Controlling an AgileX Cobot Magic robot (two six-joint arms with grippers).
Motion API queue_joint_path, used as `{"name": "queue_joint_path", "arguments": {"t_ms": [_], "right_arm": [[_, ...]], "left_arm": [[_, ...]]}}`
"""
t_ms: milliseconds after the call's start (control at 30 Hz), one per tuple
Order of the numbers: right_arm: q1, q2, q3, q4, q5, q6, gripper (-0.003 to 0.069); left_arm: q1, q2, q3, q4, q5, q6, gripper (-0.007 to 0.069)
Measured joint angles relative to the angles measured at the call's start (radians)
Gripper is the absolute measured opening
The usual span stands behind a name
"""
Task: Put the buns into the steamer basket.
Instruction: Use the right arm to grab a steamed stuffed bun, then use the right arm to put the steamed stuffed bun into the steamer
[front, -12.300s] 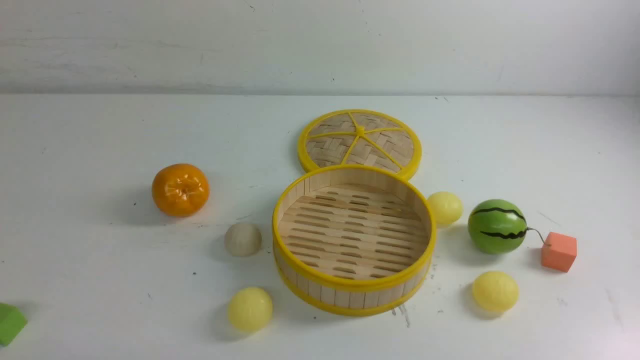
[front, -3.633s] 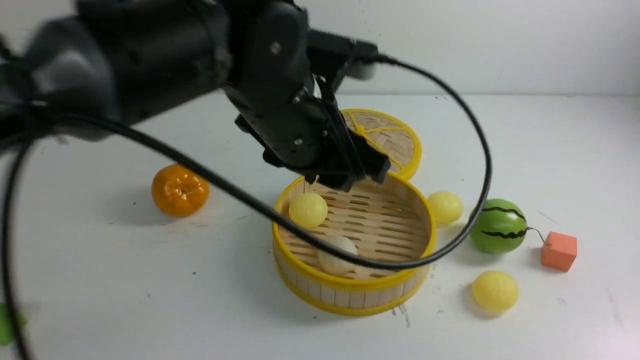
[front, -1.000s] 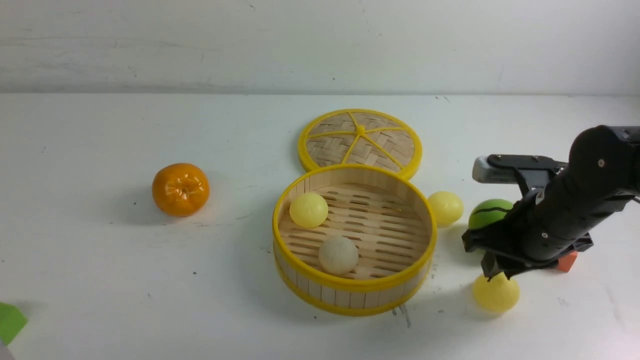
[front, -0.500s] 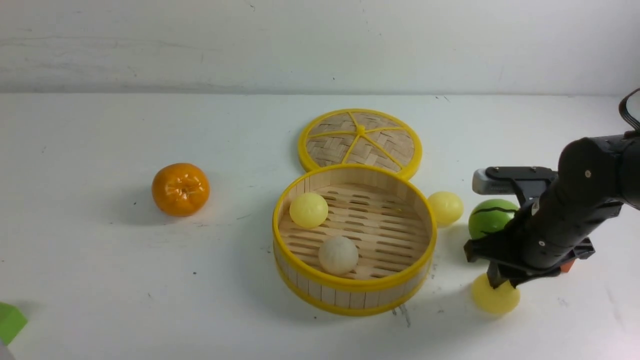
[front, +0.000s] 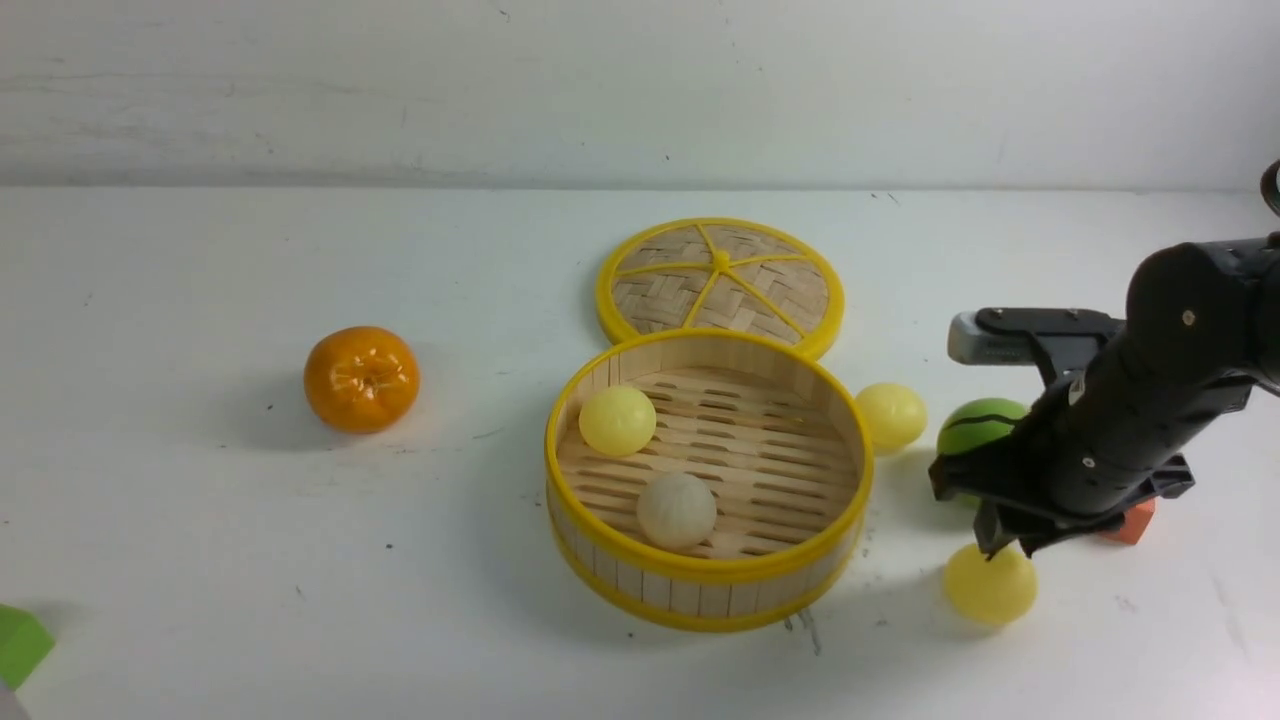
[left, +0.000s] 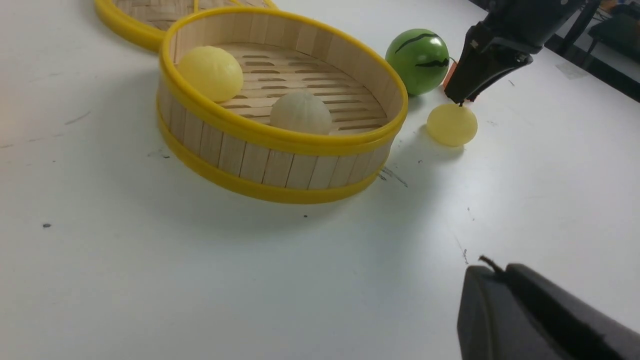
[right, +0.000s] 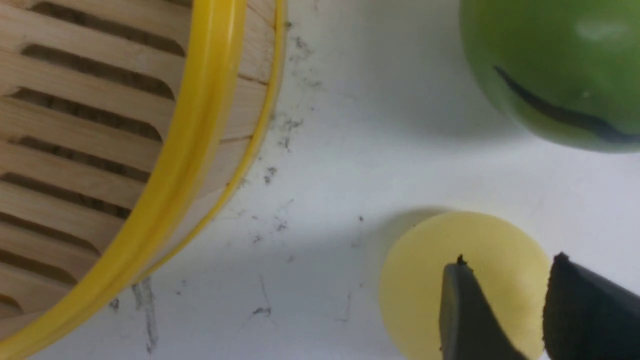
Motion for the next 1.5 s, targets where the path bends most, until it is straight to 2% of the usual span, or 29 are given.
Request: {"name": "queue_joint_path", "arguments": {"t_ms": [400,500,600,667,833,1100,1133,1233,1333,1500], "right_arm": [[0.000,0.048,-0.003,0.008,-0.019,-0.004,0.0223],[0.000,0.049,-0.005,0.008,-0.018,-0.017,0.0176],[0.000,0.049,-0.006,0.008,-0.009,-0.051,0.0041],[0.000,0.049,-0.007,0.011,0.000,-0.062,0.0001],[0.000,0.020,-0.007,0.011,0.028,-0.067,-0.0006],[0.000,-0.158,-0.007,0.054,0.063,-0.082,-0.0006],[0.004,-0.202,-0.009,0.115,0.066,-0.120,-0.0006],[0.019,-0.220,-0.027,0.179,0.074,-0.166,-0.0003],[0.075,-0.197,-0.086,0.293,0.072,-0.240,0.0001],[0.136,-0.072,-0.194,0.354,0.051,-0.272,0.0001]], "left_arm": [[0.000,0.000,0.000,0.000,0.000,0.000,0.0038],[0.000,0.000,0.000,0.000,0.000,0.000,0.0039],[0.000,0.000,0.000,0.000,0.000,0.000,0.0043],[0.000,0.000,0.000,0.000,0.000,0.000,0.0047],[0.000,0.000,0.000,0.000,0.000,0.000,0.0048],[0.000,0.000,0.000,0.000,0.000,0.000,0.0056],[0.000,0.000,0.000,0.000,0.000,0.000,0.0057],[0.000,0.000,0.000,0.000,0.000,0.000,0.0057],[0.000,0.000,0.000,0.000,0.000,0.000,0.0062],[0.000,0.000,0.000,0.000,0.000,0.000,0.0071]]}}
